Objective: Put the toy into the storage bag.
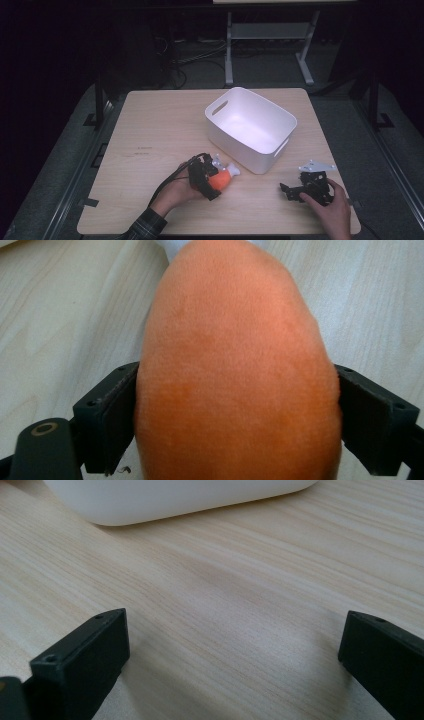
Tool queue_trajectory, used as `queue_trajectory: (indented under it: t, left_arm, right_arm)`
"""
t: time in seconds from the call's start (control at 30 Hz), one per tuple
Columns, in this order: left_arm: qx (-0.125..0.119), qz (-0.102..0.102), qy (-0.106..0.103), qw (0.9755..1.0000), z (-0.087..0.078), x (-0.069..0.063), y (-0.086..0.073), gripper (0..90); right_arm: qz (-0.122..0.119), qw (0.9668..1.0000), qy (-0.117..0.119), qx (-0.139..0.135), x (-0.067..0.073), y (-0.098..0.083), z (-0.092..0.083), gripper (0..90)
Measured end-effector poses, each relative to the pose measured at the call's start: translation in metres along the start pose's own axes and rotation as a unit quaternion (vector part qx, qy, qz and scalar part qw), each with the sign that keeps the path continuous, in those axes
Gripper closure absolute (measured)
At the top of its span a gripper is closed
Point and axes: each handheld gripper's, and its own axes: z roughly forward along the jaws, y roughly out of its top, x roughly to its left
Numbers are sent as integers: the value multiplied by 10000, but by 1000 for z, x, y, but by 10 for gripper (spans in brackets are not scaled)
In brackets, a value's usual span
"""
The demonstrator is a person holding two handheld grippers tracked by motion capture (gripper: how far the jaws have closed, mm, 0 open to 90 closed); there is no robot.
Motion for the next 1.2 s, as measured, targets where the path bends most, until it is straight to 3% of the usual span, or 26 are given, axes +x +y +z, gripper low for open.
queue_trajectory:
  t: [1.2]
  left_arm:
    - [-124, -139, -107, 9998, -7, 4, -5, 204]
  right_arm:
    - [1, 10000, 1, -2, 0, 0, 0, 0]
